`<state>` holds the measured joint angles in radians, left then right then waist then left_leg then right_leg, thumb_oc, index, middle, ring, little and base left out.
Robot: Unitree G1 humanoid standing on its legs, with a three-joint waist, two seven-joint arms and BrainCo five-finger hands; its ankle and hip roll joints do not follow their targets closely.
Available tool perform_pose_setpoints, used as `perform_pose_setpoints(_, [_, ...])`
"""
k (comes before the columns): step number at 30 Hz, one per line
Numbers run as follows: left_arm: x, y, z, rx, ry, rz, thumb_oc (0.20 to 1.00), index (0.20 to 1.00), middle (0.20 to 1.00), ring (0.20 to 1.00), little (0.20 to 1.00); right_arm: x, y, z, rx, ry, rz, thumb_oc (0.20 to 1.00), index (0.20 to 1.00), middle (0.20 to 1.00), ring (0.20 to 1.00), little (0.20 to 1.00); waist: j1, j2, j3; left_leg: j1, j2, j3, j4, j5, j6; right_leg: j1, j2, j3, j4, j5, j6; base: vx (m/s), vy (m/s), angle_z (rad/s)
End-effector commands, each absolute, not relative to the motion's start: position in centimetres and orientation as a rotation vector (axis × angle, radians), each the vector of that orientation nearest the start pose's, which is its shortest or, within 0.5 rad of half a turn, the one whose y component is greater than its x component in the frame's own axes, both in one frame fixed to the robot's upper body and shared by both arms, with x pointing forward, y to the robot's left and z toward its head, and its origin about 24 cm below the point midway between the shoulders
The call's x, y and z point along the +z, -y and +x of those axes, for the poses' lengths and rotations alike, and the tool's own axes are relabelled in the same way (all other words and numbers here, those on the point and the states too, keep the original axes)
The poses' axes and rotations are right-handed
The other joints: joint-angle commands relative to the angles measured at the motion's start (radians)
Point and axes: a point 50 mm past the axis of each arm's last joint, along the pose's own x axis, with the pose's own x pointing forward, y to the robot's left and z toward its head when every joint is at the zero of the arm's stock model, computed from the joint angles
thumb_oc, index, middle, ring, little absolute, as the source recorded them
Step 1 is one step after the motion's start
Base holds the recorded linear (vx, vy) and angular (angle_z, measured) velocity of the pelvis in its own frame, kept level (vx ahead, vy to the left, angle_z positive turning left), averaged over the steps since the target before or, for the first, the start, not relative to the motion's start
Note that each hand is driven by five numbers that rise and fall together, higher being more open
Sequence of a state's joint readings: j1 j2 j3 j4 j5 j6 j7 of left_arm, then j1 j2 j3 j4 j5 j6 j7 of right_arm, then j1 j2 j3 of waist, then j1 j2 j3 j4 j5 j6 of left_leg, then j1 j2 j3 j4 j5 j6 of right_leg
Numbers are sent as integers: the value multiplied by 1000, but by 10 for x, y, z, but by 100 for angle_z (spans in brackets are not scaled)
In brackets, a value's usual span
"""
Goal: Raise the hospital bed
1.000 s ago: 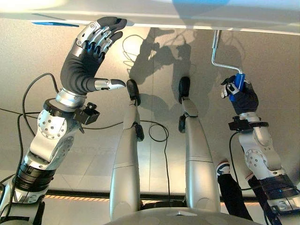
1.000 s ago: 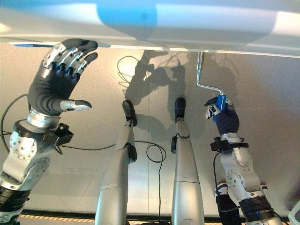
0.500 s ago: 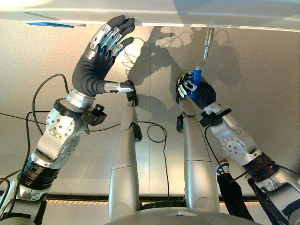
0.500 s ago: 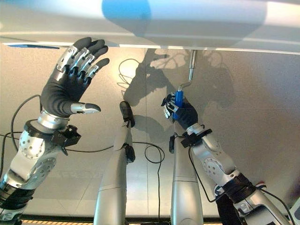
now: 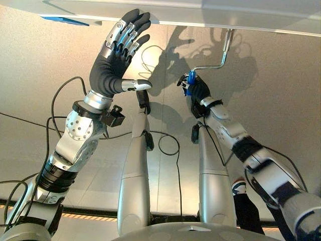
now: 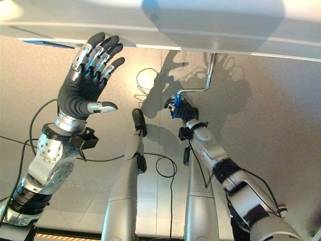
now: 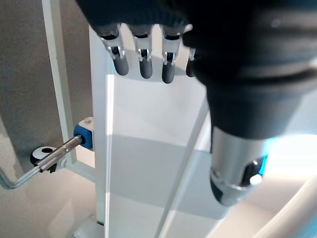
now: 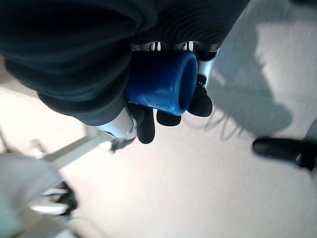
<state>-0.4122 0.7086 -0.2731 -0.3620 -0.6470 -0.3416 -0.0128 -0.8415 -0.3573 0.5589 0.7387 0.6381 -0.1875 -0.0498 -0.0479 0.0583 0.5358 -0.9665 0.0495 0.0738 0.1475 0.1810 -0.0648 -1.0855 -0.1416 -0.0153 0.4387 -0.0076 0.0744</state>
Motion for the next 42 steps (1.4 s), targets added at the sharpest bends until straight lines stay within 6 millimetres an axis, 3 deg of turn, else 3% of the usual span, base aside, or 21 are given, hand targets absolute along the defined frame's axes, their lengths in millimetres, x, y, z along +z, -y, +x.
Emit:
perform_pose_setpoints(1, [252,-127,229,-716,939,-18,1000,1000,1000,1000,1000,136,95,391,391,112,-301,200,200,200,200,200,27,28,-16,25,-29,10,137,-148,4,78,-2,-29,-166,124,91,0,0,0])
perform_pose_setpoints(2, [252,-123,229,-752,932,-16,1000,1000,1000,1000,1000,133,114,400,314,51,-321,200,200,200,200,200,29,31,-16,26,-31,9,135,-147,3,81,-3,-30,-169,124,92,0,0,0])
perform_pose_setpoints(3, [252,-123,229,-752,933,-16,1000,1000,1000,1000,1000,133,114,400,314,52,-321,200,200,200,200,200,30,31,-16,26,-31,9,136,-147,3,80,-3,-31,-169,124,92,0,0,0])
perform_pose_setpoints(4, [253,-119,229,-784,927,-14,1000,1000,1000,1000,1000,123,143,405,217,-34,-330,200,200,200,200,200,30,36,-16,30,-34,5,133,-146,3,82,-3,-30,-168,123,94,0,0,0])
perform_pose_setpoints(5, [253,-119,229,-784,927,-14,1000,1000,1000,1000,1000,123,143,405,217,-34,-330,200,200,200,200,200,30,36,-16,30,-33,5,133,-146,3,82,-3,-30,-168,123,94,4,24,4])
perform_pose_setpoints(7, [253,-117,230,-811,920,-5,1000,1000,1000,1000,1000,113,184,405,76,-125,-317,200,200,200,200,200,31,43,-16,32,-36,6,134,-148,4,83,-2,-28,-167,122,94,5,26,3])
perform_pose_setpoints(8, [254,-117,230,-812,921,-5,1000,1000,1000,1000,1000,113,185,405,76,-125,-316,200,200,200,200,200,32,43,-16,32,-36,6,135,-149,4,83,-2,-28,-167,122,94,0,0,0])
perform_pose_setpoints(9, [254,-115,231,-829,917,-8,1000,1000,1000,1000,1000,105,208,400,18,-174,-325,200,200,200,200,200,31,46,-16,36,-38,7,133,-149,5,85,-1,-27,-167,120,94,0,0,0])
perform_pose_setpoints(10, [254,-115,231,-830,917,-9,1000,1000,1000,1000,1000,105,208,400,18,-174,-325,200,200,200,200,200,32,47,-16,36,-38,7,133,-149,5,85,-1,-27,-168,120,94,0,0,0])
perform_pose_setpoints(11, [254,-115,231,-838,913,-6,1000,1000,1000,1000,1000,98,237,392,-67,-223,-329,200,200,200,200,200,32,52,-16,38,-39,5,132,-149,6,86,-1,-26,-166,117,95,0,0,0])
perform_pose_setpoints(12, [254,-115,231,-838,913,-6,1000,1000,1000,1000,1000,98,237,392,-67,-223,-329,200,200,200,200,200,32,52,-16,38,-39,4,132,-149,6,86,-1,-26,-166,117,95,0,0,0])
perform_pose_setpoints(14, [253,-116,231,-844,907,0,1000,1000,1000,1000,1000,90,273,379,-185,-264,-297,200,200,200,200,200,29,59,-16,41,-41,5,133,-152,8,86,-1,-23,-163,113,96,0,0,0])
perform_pose_setpoints(18, [252,-117,232,-851,902,12,1000,1000,1000,1000,1000,82,311,360,-328,-294,-212,200,200,200,200,200,25,68,-16,45,-42,6,132,-155,10,85,0,-19,-159,108,97,2,5,5])
perform_pose_setpoints(19, [252,-116,232,-852,901,12,1000,1000,1000,1000,1000,82,312,360,-329,-294,-211,200,200,200,200,200,26,68,-16,45,-42,6,132,-155,10,85,0,-19,-159,108,97,5,4,4])
perform_pose_setpoints(23, [253,-118,232,-846,907,12,1000,1000,1000,1000,1000,81,346,339,-507,-245,-41,200,200,200,200,200,21,78,-16,50,-42,9,135,-160,11,87,-2,-17,-155,102,97,0,0,0])
perform_pose_setpoints(25, [253,-118,232,-848,906,12,1000,1000,1000,1000,1000,81,347,339,-508,-245,-40,200,200,200,200,200,22,78,-16,50,-42,9,135,-160,11,88,-2,-17,-155,102,97,0,0,0])
perform_pose_setpoints(30, [254,-124,232,-815,916,29,1000,1000,1000,1000,1000,87,377,317,-668,-133,84,200,200,200,200,200,3,69,-16,57,-40,11,137,-163,10,92,-2,-15,-155,99,97,0,0,0])
perform_pose_setpoints(34, [256,-130,230,-778,930,41,1000,1000,1000,1000,1000,93,377,315,-676,-48,92,200,200,200,200,200,-10,58,-16,60,-39,13,131,-161,8,93,2,-14,-157,100,96,0,-2,1])
perform_pose_setpoints(38, [256,-143,229,-691,952,38,1000,1000,1000,1000,1000,135,323,318,-413,326,120,200,200,200,200,200,-43,27,-16,49,-37,13,134,-160,9,84,6,-9,-158,104,97,-1,-4,2])
perform_pose_setpoints(39, [255,-143,228,-692,950,38,1000,1000,1000,1000,1000,133,322,317,-416,323,120,200,200,200,200,200,-42,26,-16,51,-38,13,134,-160,9,86,6,-8,-157,103,97,0,0,0])
perform_pose_setpoints(42, [255,-153,228,-640,959,50,1000,1000,1000,1000,1000,168,291,293,-245,608,202,200,200,200,200,200,-62,14,-16,48,-37,15,135,-161,12,82,7,-5,-153,102,98,-10,1,-5])
